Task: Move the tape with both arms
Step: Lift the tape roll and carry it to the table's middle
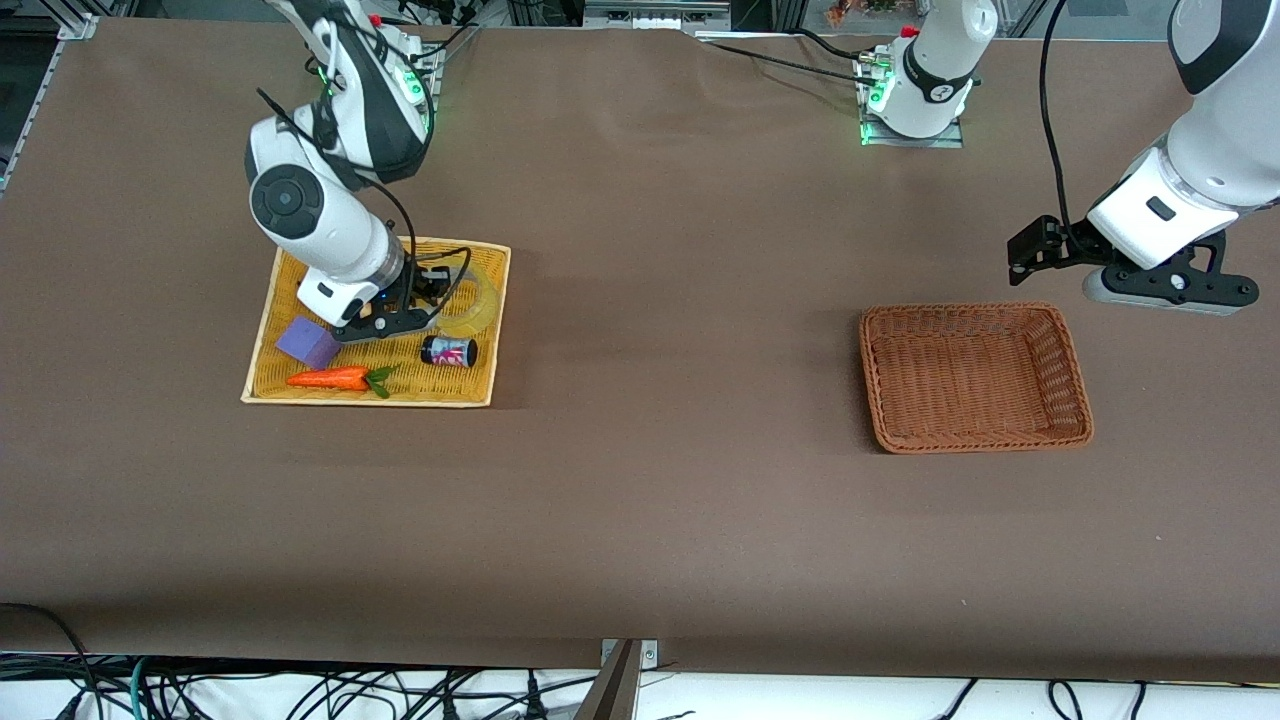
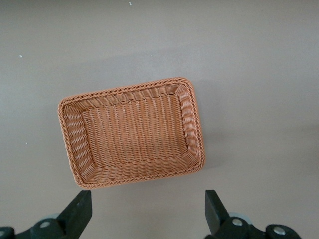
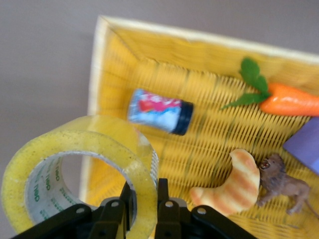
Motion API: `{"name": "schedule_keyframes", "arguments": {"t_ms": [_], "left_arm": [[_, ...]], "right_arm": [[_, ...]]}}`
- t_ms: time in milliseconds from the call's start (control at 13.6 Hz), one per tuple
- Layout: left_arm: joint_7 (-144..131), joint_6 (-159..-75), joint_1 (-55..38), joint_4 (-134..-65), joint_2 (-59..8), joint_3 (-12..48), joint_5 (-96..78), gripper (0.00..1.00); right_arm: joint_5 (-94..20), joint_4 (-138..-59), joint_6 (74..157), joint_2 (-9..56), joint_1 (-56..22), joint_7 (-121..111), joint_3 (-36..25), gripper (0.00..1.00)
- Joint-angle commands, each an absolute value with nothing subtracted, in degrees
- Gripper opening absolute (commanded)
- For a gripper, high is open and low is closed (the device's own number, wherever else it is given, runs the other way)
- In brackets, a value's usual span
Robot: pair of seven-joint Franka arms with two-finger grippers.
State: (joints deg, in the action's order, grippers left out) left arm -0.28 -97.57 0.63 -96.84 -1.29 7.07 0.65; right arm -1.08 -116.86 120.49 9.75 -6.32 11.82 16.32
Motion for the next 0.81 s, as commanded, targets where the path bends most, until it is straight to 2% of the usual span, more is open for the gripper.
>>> {"name": "schedule_keyframes", "arguments": {"t_ms": [0, 147, 442, 737], "left_arm": [[0.9, -96.3, 0.5, -95.8, -1.2, 7.2, 1.5, 1.00], [1.0, -96.3, 0.5, -95.7, -1.2, 7.1, 1.5, 1.00], [1.0, -96.3, 0.5, -95.8, -1.2, 7.0, 1.6, 1.00], [1.0, -96.3, 0.5, -95.8, -1.2, 7.0, 1.7, 1.00]], "right_arm": [[-1.1, -109.7, 116.7, 13.4, -6.2, 19.0, 20.7, 0.00], [-1.1, -108.0, 119.9, 16.3, -7.9, 25.7, 24.2, 0.00], [0.0, -96.9, 121.8, 27.3, -18.7, 39.6, 24.0, 0.00], [8.9, -87.6, 126.9, 38.9, -28.5, 57.8, 23.0, 0.00]]}}
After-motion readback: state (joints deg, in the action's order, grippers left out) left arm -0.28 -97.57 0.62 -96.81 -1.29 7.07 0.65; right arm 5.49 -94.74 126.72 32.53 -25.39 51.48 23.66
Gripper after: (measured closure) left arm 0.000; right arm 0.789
